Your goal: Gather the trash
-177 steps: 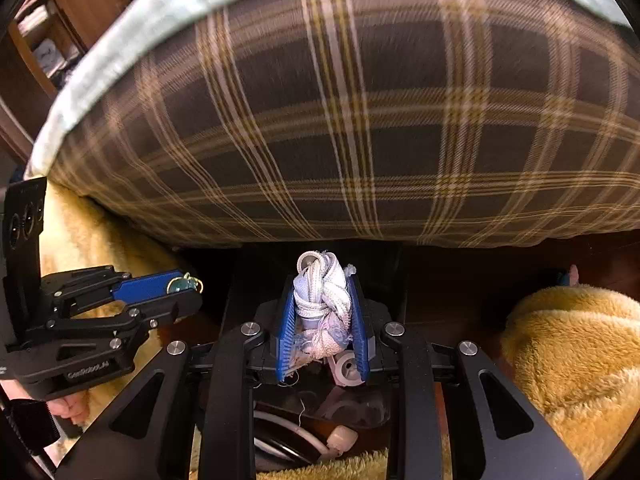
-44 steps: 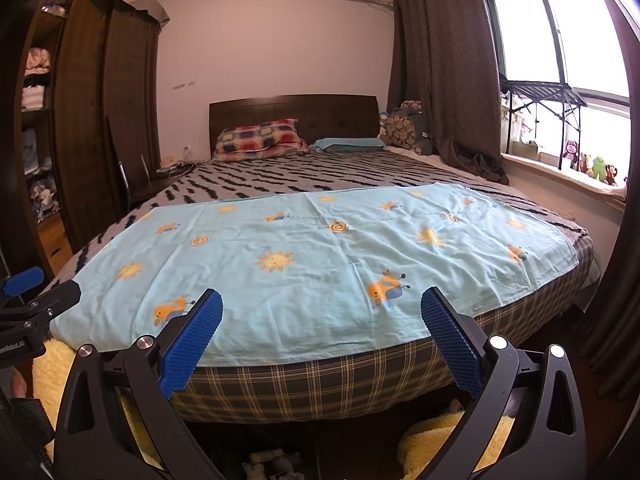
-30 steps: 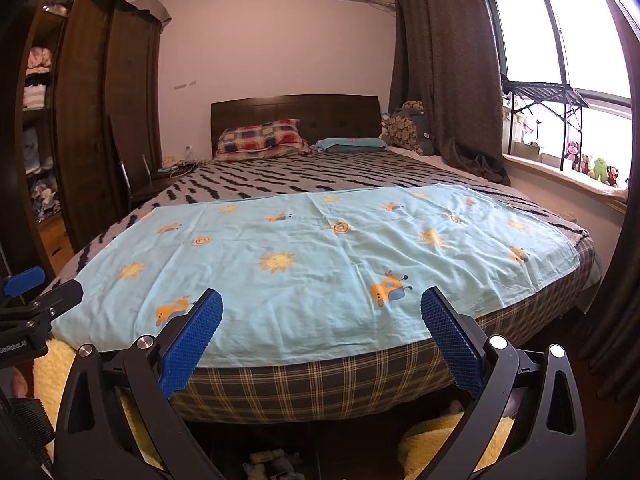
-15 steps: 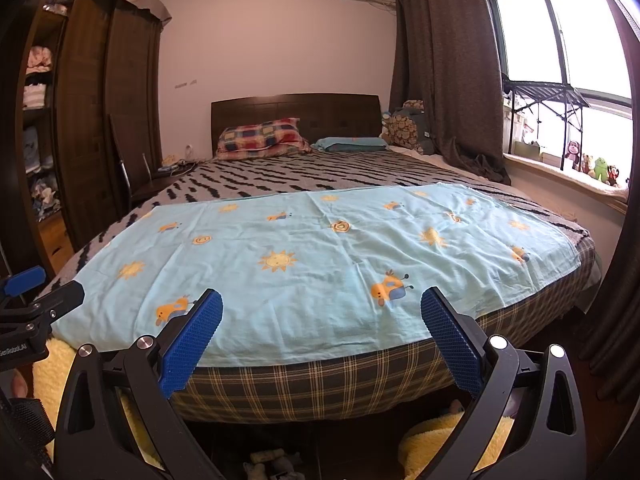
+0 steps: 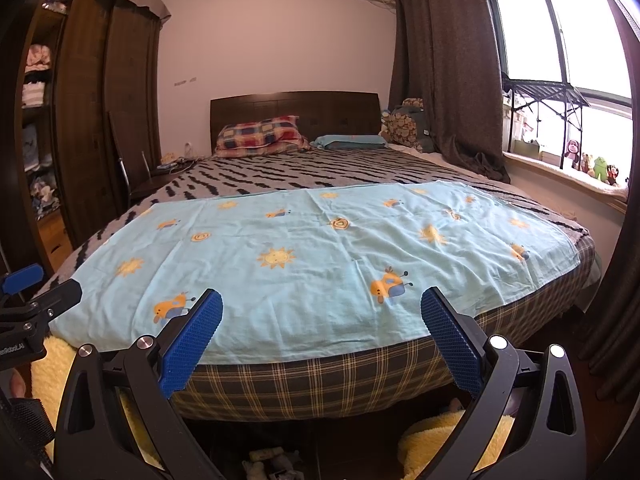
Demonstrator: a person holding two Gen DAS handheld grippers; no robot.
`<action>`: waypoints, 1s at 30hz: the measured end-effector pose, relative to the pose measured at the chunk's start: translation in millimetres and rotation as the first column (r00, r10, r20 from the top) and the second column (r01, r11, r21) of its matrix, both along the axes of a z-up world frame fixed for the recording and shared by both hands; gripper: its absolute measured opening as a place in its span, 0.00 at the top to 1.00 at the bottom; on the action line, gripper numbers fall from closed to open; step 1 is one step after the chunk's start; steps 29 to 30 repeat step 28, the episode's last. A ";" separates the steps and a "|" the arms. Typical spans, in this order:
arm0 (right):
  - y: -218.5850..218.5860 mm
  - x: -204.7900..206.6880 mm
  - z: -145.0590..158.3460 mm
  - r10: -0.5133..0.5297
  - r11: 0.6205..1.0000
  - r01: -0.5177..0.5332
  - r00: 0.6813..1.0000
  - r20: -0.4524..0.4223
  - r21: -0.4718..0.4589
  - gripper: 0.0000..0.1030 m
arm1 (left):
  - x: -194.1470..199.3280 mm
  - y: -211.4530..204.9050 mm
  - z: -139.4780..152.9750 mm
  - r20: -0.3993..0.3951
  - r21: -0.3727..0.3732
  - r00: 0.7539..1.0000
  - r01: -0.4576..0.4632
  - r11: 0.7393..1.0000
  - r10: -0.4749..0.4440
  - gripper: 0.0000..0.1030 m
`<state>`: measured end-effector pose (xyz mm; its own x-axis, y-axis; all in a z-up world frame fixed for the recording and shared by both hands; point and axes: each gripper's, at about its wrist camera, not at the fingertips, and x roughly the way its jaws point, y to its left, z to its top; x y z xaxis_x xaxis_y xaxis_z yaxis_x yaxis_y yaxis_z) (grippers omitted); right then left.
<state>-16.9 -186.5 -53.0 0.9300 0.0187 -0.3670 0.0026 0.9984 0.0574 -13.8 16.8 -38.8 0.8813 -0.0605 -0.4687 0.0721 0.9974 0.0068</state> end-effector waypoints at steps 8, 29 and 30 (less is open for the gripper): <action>-0.4 0.6 -0.6 0.000 1.000 0.000 1.000 -0.001 0.000 0.03 | 1.8 2.7 -1.0 -0.009 -0.016 1.000 -0.007 1.000 0.007 0.08; -1.8 0.3 -5.2 0.000 1.000 0.000 1.000 -0.014 -0.003 0.03 | 7.1 3.5 -7.2 -0.044 -0.004 0.998 -0.044 0.999 0.044 0.08; -1.8 0.3 -5.2 0.000 1.000 0.000 1.000 -0.014 -0.003 0.03 | 7.1 3.5 -7.2 -0.044 -0.004 0.998 -0.044 0.999 0.044 0.08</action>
